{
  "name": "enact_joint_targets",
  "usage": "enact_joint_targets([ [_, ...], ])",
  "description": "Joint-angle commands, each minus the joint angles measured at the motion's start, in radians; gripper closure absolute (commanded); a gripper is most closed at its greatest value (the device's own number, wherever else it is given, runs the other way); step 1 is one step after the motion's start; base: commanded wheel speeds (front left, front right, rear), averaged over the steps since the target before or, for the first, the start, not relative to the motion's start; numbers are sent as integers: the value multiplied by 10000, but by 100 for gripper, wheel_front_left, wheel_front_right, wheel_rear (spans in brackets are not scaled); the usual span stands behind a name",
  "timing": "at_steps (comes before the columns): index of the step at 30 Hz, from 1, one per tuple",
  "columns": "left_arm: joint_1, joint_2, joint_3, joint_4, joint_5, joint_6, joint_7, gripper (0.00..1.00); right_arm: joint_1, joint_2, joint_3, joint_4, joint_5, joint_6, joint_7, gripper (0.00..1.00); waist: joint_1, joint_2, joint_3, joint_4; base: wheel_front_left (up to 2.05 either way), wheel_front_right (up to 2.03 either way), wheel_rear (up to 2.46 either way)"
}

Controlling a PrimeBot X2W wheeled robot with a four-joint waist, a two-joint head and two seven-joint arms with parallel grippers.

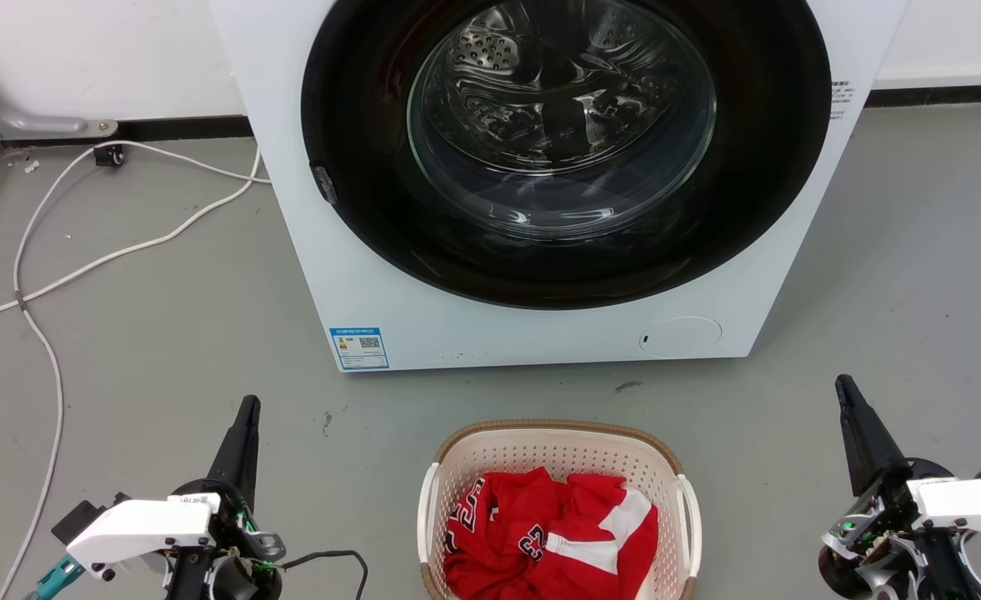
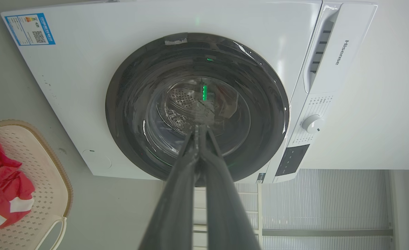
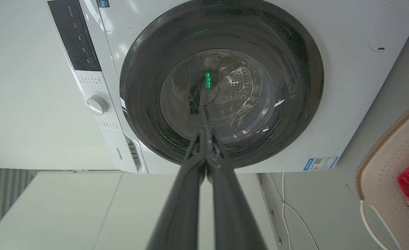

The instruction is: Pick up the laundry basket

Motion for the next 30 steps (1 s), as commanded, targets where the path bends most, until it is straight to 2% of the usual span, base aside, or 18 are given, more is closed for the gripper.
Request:
enact_joint_targets([
  [1,-88,-12,24,3,-18,-30,22,100,-101,-27,-5,5,40,-3,13,100,0,-1,0,0,0,0,0],
  [25,-88,-10,23,2,-18,-30,22,100,-101,-27,-5,5,40,-3,12,100,0,-1,0,0,0,0,0],
  [26,13,-4,-2,26,0,0,-3,0,14,2,0,25,-4,0,-3,0,0,-1,0,0,0,0,0],
  [30,180,-27,-76,81,67,2,-151,0,187,16,75,159,-99,0,-149,0,0,-1,4,-1,0,0,0],
])
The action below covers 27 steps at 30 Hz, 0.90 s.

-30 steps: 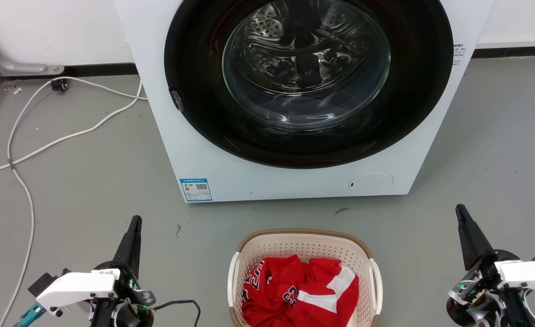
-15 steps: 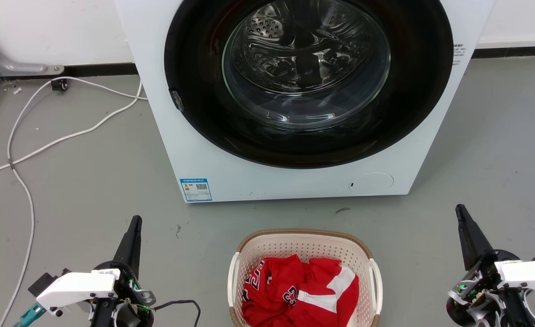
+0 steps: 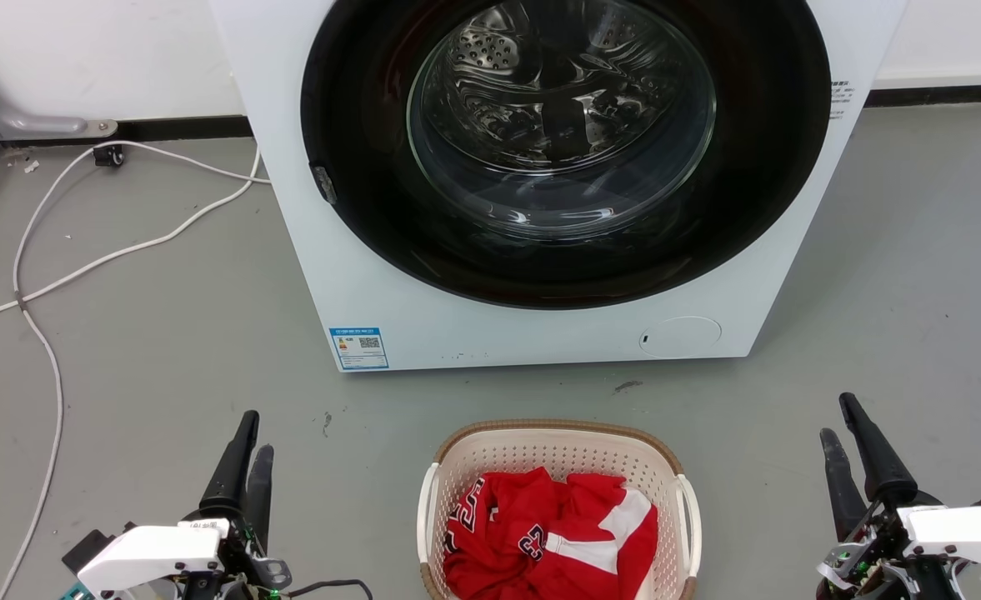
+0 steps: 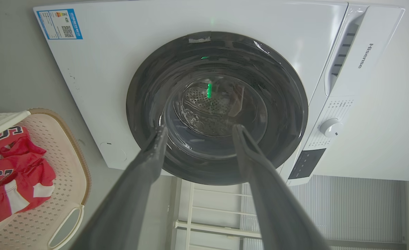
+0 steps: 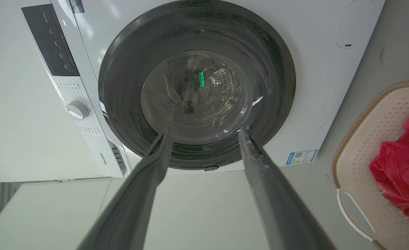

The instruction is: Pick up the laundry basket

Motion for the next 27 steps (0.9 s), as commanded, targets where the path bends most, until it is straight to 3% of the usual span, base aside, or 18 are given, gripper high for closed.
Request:
enact_joint_targets([
  [1,-181,31,-7,-268,121,-2,-119,0,-199,-13,43,-215,-117,2,-108,0,0,-1,3,0,0,0,0],
  [9,-164,35,100,-635,1448,49,-518,0,-133,-18,64,-611,-1544,2,-507,0,0,-1,24,-4,0,0,0],
  [27,8,44,-630,-1646,5220,726,-1292,0,136,-28,589,-1652,-6066,2,-1280,0,0,-1,81,-9,0,0,0],
])
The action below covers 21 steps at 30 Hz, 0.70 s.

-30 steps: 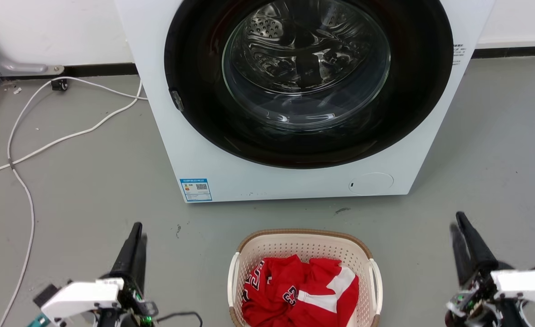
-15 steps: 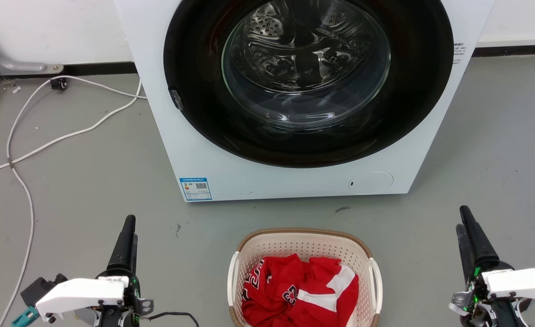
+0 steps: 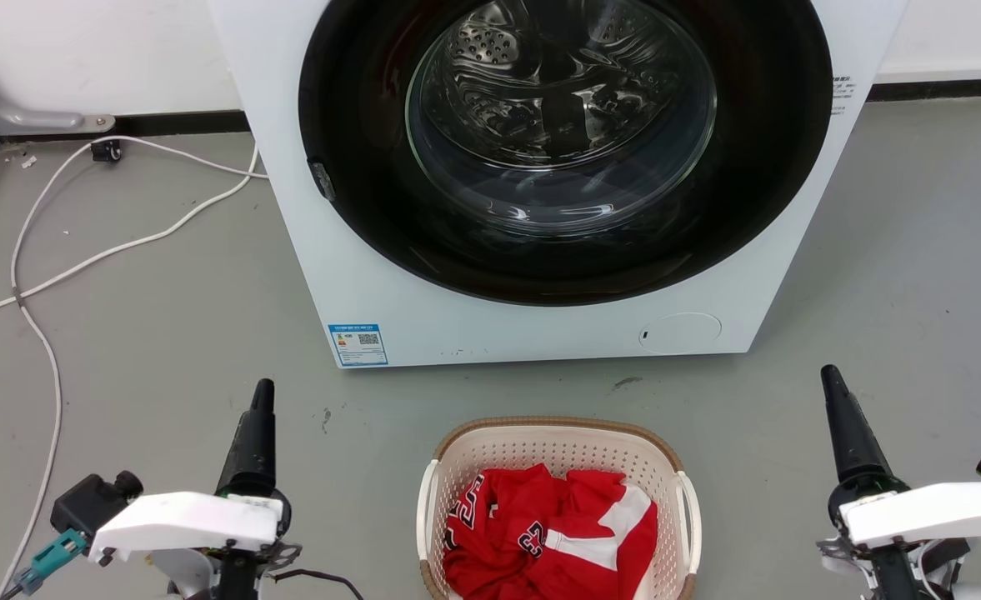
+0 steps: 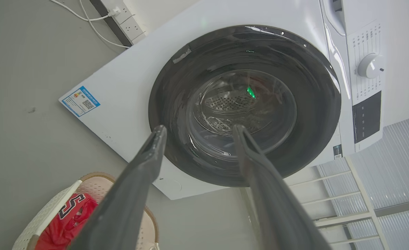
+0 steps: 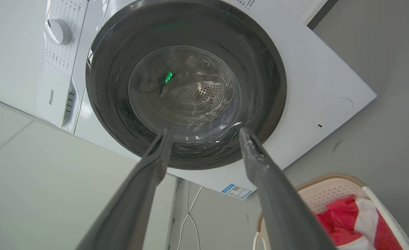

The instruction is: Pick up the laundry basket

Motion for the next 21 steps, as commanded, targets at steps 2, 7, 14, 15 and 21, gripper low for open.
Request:
enact_joint_targets([
  [2,-43,41,-106,-294,614,89,-164,0,-22,-31,91,-322,-759,2,-153,0,0,0,6,2,0,0,0],
  [7,-7,43,-220,-421,1319,190,-312,0,49,-33,169,-494,-1536,1,-305,0,0,0,15,5,0,0,0],
  [14,70,45,-360,-654,2389,263,-559,0,158,-36,277,-733,-2698,1,-549,0,0,0,26,8,0,0,0],
  [15,84,46,-374,-685,2524,265,-592,0,170,-37,291,-762,-2851,1,-589,0,0,0,29,11,0,0,0],
  [21,167,48,-453,-821,3330,299,-791,0,244,-40,377,-898,-3715,1,-781,0,0,0,39,19,0,0,0],
])
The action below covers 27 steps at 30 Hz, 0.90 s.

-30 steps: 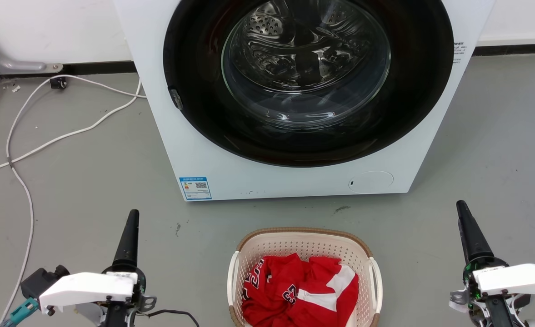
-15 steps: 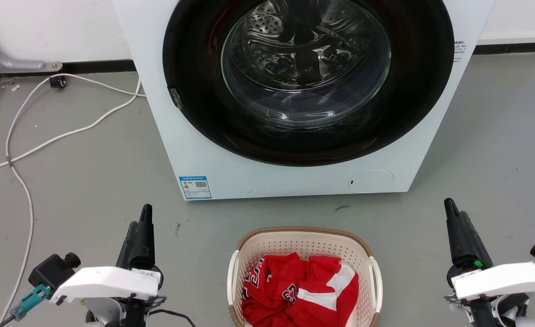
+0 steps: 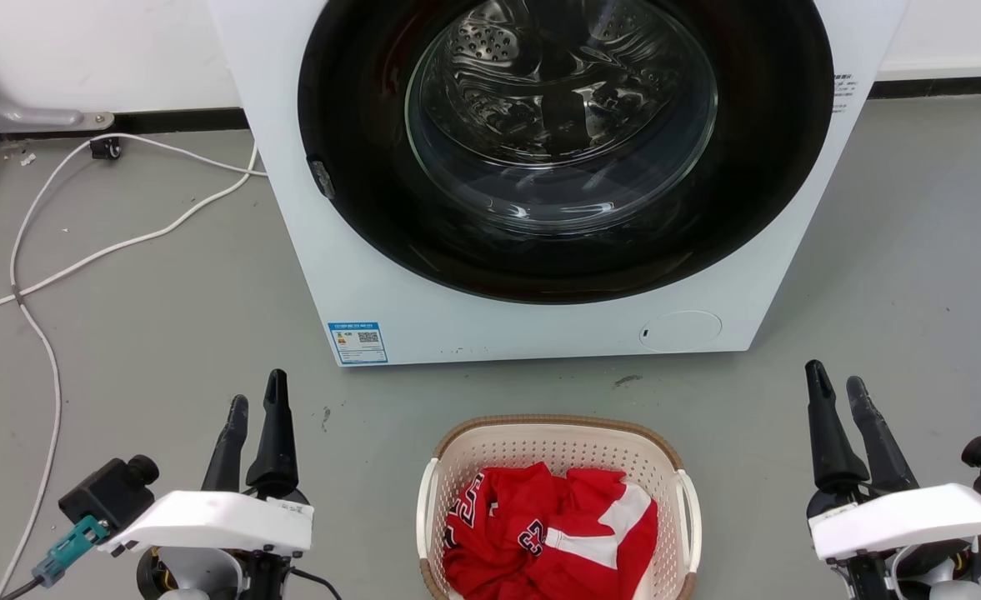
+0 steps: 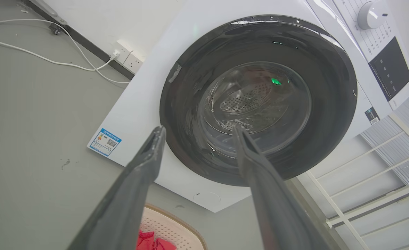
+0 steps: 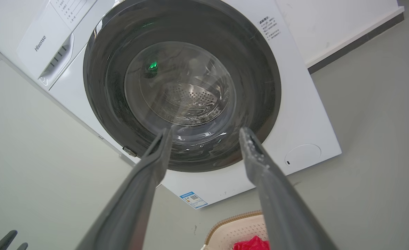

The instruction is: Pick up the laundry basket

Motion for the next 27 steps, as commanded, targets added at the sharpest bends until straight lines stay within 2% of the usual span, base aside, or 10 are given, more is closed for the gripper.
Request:
enact_joint_targets([
  [1,5,40,-34,-190,256,37,-81,0,3,-36,33,-185,-271,1,-75,0,0,-1,1,0,0,0,0],
  [27,309,47,-444,-454,3586,282,-855,0,336,-49,334,-423,-3557,1,-845,0,0,-1,24,24,0,0,0],
])
